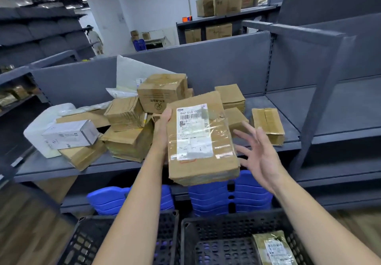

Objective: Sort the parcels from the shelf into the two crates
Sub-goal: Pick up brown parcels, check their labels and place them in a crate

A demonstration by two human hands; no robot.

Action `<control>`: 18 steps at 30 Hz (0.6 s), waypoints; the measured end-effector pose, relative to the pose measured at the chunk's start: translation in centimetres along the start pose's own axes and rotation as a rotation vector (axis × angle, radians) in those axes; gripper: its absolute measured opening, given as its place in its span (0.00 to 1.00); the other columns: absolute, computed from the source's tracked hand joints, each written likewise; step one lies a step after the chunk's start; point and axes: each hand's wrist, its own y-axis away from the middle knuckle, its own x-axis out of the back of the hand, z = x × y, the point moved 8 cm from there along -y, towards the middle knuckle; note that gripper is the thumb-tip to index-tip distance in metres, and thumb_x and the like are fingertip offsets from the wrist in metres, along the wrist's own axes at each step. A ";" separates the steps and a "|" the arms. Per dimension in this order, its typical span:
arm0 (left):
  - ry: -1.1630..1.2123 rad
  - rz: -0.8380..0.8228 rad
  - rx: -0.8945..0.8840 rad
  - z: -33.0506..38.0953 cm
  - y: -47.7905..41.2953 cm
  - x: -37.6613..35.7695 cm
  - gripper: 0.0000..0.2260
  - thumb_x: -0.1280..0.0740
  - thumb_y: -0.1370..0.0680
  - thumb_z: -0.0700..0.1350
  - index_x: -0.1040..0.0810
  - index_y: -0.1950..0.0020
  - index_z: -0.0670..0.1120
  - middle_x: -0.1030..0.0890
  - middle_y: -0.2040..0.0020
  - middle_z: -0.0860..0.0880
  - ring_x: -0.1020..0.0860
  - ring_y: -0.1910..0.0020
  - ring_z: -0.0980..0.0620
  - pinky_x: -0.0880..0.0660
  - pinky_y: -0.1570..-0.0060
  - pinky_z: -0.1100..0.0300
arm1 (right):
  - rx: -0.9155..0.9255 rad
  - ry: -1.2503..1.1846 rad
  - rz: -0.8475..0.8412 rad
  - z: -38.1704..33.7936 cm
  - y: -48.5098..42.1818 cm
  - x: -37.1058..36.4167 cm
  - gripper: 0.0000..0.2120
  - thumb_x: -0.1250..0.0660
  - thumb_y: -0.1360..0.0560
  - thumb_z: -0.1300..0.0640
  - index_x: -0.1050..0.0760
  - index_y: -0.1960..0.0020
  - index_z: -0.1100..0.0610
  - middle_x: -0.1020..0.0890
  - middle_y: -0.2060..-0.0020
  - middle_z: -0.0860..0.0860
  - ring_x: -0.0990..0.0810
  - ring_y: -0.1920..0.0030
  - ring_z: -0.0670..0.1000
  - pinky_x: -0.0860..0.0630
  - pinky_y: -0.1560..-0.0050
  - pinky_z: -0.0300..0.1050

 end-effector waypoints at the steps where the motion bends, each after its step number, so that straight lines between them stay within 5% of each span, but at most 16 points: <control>1: -0.071 0.014 -0.046 0.1 0.1 -0.5 0.18 0.34 0.24 0.64 0.14 0.50 0.52 0.15 0.48 0.47 0.19 0.48 0.47 0.25 0.44 0.48 | 0.003 0.060 -0.043 -0.3 0.0 -0.6 0.42 0.28 0.35 0.25 0.30 0.24 0.38 0.21 0.30 0.44 0.18 0.34 0.54 0.20 0.40 0.61; 3: -0.202 0.127 -0.206 0.9 1.1 -0.8 0.18 0.31 0.21 0.59 0.17 0.43 0.45 0.16 0.45 0.46 0.18 0.46 0.55 0.24 0.42 0.57 | 0.029 0.237 -0.096 -0.7 0.1 -1.7 0.40 0.27 0.32 0.29 0.32 0.23 0.37 0.20 0.32 0.42 0.19 0.33 0.52 0.20 0.40 0.57; 6: -0.207 0.318 -0.314 0.3 4.0 -1.6 0.12 0.32 0.17 0.49 0.21 0.45 0.39 0.18 0.52 0.50 0.22 0.56 0.68 0.27 0.53 0.71 | 0.090 0.293 -0.025 -0.6 0.3 -1.4 0.32 0.28 0.24 0.44 0.32 0.22 0.43 0.17 0.35 0.44 0.17 0.36 0.49 0.19 0.39 0.52; 10: -0.197 -0.038 -0.016 -6.7 5.8 -3.6 0.34 0.37 0.23 0.71 0.24 0.25 0.49 0.21 0.28 0.51 0.26 0.27 0.53 0.30 0.26 0.48 | 0.059 0.321 0.056 0.8 1.3 1.0 0.20 0.35 0.16 0.51 0.28 0.24 0.46 0.15 0.38 0.45 0.16 0.39 0.47 0.19 0.43 0.46; 12: -0.232 -0.165 0.101 -10.9 7.5 -4.0 0.38 0.39 0.24 0.74 0.30 0.21 0.54 0.26 0.24 0.55 0.30 0.23 0.53 0.35 0.23 0.45 | -0.008 0.409 0.057 2.3 2.0 2.9 0.19 0.37 0.15 0.51 0.27 0.25 0.47 0.14 0.41 0.42 0.15 0.42 0.43 0.20 0.47 0.38; 18: -0.384 -0.347 0.297 -21.1 13.6 -4.4 0.17 0.40 0.13 0.50 0.27 0.24 0.54 0.19 0.34 0.63 0.22 0.32 0.58 0.27 0.31 0.57 | -0.216 0.692 -0.060 9.8 5.4 8.6 0.15 0.39 0.14 0.50 0.24 0.29 0.42 0.15 0.43 0.35 0.18 0.40 0.41 0.24 0.40 0.40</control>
